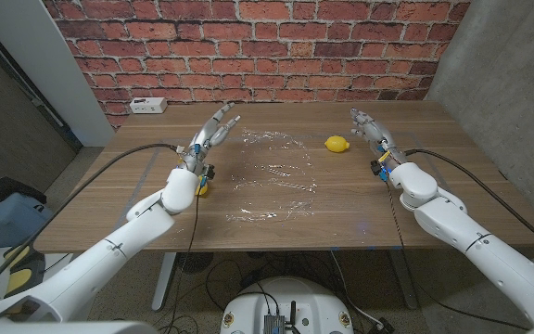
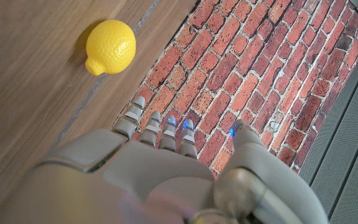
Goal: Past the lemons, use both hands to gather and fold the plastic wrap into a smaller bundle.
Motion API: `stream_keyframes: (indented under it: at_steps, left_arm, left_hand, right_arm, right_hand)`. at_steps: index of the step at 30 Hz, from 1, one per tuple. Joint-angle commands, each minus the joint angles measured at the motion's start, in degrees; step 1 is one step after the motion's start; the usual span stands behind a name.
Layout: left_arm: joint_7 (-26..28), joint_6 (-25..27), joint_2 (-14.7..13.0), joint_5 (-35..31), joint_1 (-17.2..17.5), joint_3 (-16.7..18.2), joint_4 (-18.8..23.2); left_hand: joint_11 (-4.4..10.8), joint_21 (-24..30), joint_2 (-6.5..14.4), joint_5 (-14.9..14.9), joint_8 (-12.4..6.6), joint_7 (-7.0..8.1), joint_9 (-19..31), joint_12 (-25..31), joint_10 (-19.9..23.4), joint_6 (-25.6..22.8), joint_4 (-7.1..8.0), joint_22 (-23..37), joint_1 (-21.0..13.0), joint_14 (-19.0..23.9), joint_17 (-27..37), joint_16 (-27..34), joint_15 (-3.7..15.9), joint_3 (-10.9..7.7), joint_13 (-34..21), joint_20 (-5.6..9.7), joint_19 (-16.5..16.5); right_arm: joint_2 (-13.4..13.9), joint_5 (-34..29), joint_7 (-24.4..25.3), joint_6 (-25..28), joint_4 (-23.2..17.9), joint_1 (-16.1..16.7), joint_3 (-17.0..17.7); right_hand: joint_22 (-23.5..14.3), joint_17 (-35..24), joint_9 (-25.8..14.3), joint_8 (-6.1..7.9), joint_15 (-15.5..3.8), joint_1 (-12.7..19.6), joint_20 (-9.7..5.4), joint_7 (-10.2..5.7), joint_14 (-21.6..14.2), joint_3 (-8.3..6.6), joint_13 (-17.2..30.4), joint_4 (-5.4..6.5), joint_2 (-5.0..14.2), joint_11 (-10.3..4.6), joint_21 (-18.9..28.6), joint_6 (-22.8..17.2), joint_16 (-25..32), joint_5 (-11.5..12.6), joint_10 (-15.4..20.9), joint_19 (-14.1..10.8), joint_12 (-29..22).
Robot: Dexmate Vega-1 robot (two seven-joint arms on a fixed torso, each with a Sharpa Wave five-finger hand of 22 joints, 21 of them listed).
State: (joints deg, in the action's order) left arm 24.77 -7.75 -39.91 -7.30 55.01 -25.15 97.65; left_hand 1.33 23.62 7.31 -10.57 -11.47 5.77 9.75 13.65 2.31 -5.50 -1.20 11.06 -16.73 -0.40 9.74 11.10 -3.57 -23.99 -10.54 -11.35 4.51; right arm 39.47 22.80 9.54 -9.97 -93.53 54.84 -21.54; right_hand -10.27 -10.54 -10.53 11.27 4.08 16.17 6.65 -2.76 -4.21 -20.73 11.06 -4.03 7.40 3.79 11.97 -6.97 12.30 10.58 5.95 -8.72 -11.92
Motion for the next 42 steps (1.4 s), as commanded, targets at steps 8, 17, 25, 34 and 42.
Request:
stream_keyframes:
  at_steps: [8,17,25,34,42]
  left_arm:
    - [0.8,6.1,-4.0,-10.1,2.5,-0.5,7.5]
    - [1.3,9.2,-5.2,-13.2,4.9,-0.1,11.2]
    - [1.0,11.6,-6.3,-13.9,7.5,1.0,14.0]
    - [1.7,14.9,-7.8,-15.3,11.0,2.5,17.5]
    - [1.4,16.3,-8.8,-15.9,13.0,3.3,19.6]
  left_hand:
    - [0.23,-0.2,-0.2,0.2,0.24,0.43,0.3,0.1,0.8,-0.5,-0.79,0.3,-1.0,0.3,0.2,-0.1,0.02,-0.24,-0.2,-0.32,0.2]
    - [0.33,-0.4,-0.3,0.2,0.35,0.50,0.3,0.0,1.0,-0.7,-1.08,0.3,-1.0,0.4,0.2,-0.2,0.07,-0.34,-0.3,-0.34,0.3]
    - [0.46,-0.5,-0.3,0.3,0.40,0.55,0.3,-0.1,1.0,-0.8,-1.24,0.3,-1.1,0.3,0.2,-0.2,0.05,-0.40,-0.3,-0.25,0.3]
    - [0.45,-0.5,-0.3,0.3,0.50,0.51,0.3,-0.2,1.1,-0.9,-1.49,0.3,-1.1,0.4,0.2,-0.3,0.11,-0.52,-0.3,-0.23,0.3]
    - [0.52,-0.6,-0.3,0.3,0.54,0.53,0.3,-0.3,1.2,-1.0,-1.67,0.3,-1.2,0.4,0.2,-0.3,0.25,-0.63,-0.3,-0.22,0.1]
  right_arm:
    - [3.6,-6.0,4.2,5.0,-7.7,3.4,0.7]
    - [5.0,-7.8,5.8,8.1,-11.4,5.1,1.1]
    - [6.3,-10.2,6.8,10.9,-14.5,6.1,1.1]
    - [7.2,-12.3,8.0,13.8,-17.5,7.3,1.2]
    - [8.5,-13.5,7.8,16.8,-20.3,8.1,1.3]
  right_hand:
    - [-0.2,-0.4,-0.1,0.40,-0.27,1.4,-0.90,0.23,-0.7,-0.51,0.2,-0.80,0.09,-0.12,0.4,-1.2,0.3,-0.2,1.2,-0.8,-0.5]
    - [-0.2,-0.4,-0.1,0.33,-0.31,1.7,-0.90,0.26,-0.8,-0.66,0.2,-1.10,0.21,-0.09,0.3,-1.3,0.2,-0.2,1.3,-0.8,-0.5]
    - [-0.2,-0.4,-0.1,0.32,-0.37,2.0,-0.83,0.33,-0.7,-0.75,0.2,-1.35,0.27,-0.07,0.3,-1.5,0.2,-0.3,1.6,-0.8,-0.5]
    - [-0.2,-0.5,-0.1,0.33,-0.54,2.3,-0.91,0.34,-0.9,-0.94,0.2,-1.59,0.52,-0.36,0.3,-1.7,0.2,-0.3,1.9,-0.9,-0.5]
    - [-0.2,-0.5,-0.2,0.41,-0.79,2.7,-0.93,0.22,-1.1,-1.12,0.3,-1.88,0.68,-0.47,0.3,-2.2,0.2,-0.3,2.3,-1.1,-0.6]
